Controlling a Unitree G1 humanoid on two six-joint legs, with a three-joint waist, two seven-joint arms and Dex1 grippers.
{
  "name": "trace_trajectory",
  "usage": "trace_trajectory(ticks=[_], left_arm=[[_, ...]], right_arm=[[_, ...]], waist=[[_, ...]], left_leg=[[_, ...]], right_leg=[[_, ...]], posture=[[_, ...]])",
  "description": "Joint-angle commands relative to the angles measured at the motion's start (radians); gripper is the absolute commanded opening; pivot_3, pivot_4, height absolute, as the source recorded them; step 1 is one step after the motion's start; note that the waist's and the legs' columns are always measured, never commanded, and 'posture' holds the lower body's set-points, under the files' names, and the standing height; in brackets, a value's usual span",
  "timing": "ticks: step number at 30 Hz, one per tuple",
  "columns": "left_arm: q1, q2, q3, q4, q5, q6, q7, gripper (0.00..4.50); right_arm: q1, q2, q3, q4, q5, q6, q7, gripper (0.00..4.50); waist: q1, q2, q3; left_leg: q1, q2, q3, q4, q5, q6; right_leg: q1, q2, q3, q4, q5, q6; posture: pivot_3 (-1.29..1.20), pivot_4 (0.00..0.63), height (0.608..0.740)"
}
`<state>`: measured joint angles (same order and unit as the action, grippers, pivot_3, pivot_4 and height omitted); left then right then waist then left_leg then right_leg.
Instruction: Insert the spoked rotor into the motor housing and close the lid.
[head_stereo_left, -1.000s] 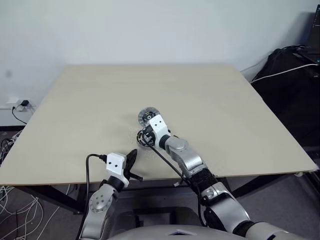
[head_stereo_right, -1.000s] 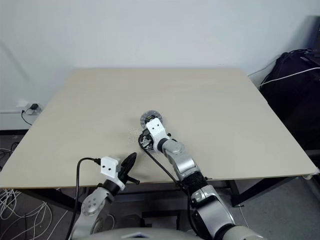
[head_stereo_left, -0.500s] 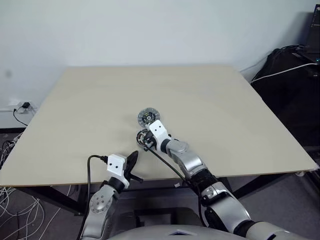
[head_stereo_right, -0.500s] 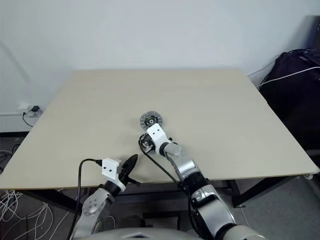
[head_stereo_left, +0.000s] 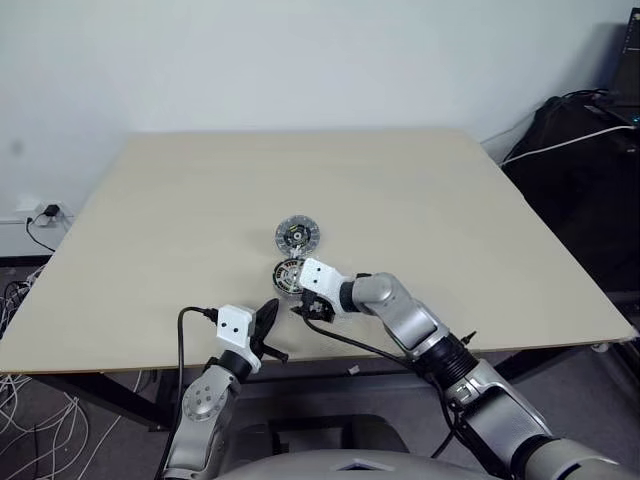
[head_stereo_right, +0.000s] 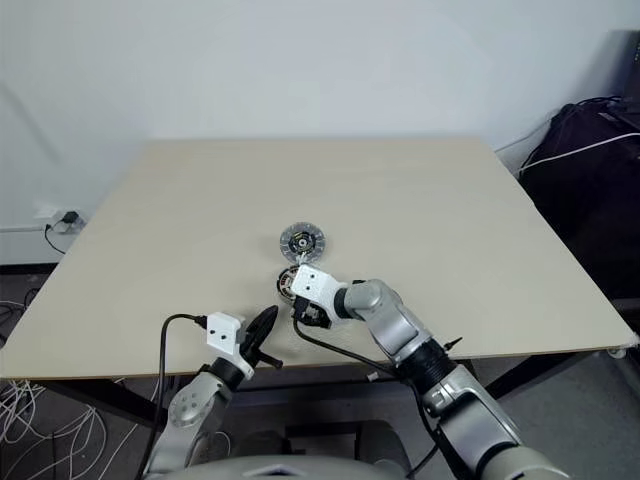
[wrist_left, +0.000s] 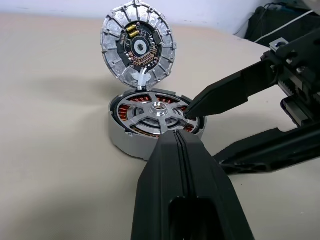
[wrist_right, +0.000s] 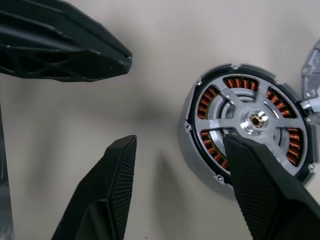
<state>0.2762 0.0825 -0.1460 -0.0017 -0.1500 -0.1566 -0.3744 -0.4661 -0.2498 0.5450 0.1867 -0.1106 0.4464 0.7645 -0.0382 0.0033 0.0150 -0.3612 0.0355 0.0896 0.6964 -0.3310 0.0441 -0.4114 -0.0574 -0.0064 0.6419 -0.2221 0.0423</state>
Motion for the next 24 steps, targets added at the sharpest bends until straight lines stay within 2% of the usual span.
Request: trace_trajectory(ticks=[1, 9, 24], left_arm=[[-0.013, -0.005, 0.004, 0.003, -0.015, -0.012, -0.010, 0.00], [-0.022, -0.013, 0.009, 0.037, -0.025, -0.027, -0.008, 0.00], [-0.016, -0.025, 0.015, 0.029, -0.030, -0.029, 0.000, 0.00]], right_arm=[[-0.090, -0.009, 0.031, 0.001, -0.030, -0.032, 0.059, 2.81], [-0.183, -0.005, 0.065, 0.123, -0.074, -0.092, 0.118, 2.81], [-0.232, 0.009, 0.090, 0.265, -0.146, -0.172, 0.182, 2.81]], waist=[[0.000, 0.000, 0.000], [0.002, 0.000, 0.000], [0.000, 0.000, 0.000]], left_leg=[[0.000, 0.000, 0.000, 0.000, 0.000, 0.000], [0.000, 0.000, 0.000, 0.000, 0.000, 0.000], [0.000, 0.000, 0.000, 0.000, 0.000, 0.000]], right_leg=[[0.000, 0.000, 0.000, 0.000, 0.000, 0.000], [0.001, 0.000, 0.000, 0.000, 0.000, 0.001], [0.001, 0.000, 0.000, 0.000, 0.001, 0.001]], posture=[[0.00, 0.000, 0.740], [0.00, 0.000, 0.740], [0.00, 0.000, 0.740]])
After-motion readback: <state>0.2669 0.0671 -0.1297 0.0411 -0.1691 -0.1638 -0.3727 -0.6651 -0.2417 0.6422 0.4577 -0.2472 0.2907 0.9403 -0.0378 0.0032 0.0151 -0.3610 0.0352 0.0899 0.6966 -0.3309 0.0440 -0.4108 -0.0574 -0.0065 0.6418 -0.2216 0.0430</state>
